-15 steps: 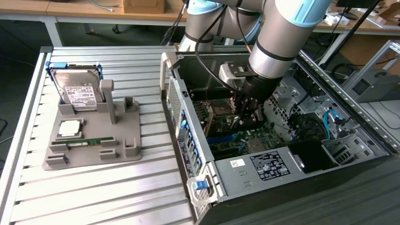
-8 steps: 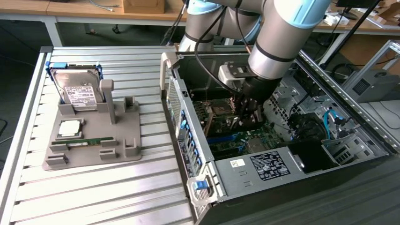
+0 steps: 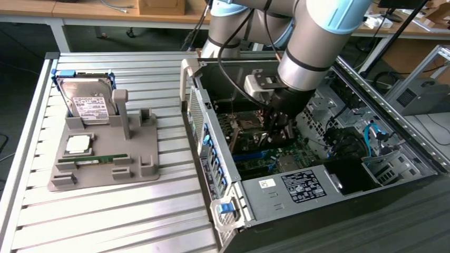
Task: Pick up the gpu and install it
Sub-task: 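Insert the gpu into the slot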
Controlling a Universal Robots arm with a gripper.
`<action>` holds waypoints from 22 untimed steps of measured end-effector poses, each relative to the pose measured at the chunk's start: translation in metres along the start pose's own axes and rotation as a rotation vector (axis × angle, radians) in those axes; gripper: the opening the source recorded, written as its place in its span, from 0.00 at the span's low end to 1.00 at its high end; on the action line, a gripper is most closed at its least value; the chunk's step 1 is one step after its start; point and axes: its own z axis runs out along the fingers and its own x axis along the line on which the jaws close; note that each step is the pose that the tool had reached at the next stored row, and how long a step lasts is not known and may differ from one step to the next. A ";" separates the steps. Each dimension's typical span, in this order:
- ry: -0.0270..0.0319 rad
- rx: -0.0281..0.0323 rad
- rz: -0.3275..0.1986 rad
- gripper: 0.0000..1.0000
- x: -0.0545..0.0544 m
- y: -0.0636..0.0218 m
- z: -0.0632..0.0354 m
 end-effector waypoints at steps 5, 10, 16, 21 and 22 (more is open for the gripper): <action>-0.0001 0.0000 0.000 0.30 0.001 0.0018 0.0014; -0.0001 0.0000 0.000 0.30 0.001 0.0042 0.0027; -0.0001 0.0000 0.000 0.30 0.002 0.0071 0.0034; -0.0116 -0.0008 0.000 0.30 0.002 0.0087 0.0037; -0.0129 -0.0008 0.000 0.30 0.002 0.0091 0.0038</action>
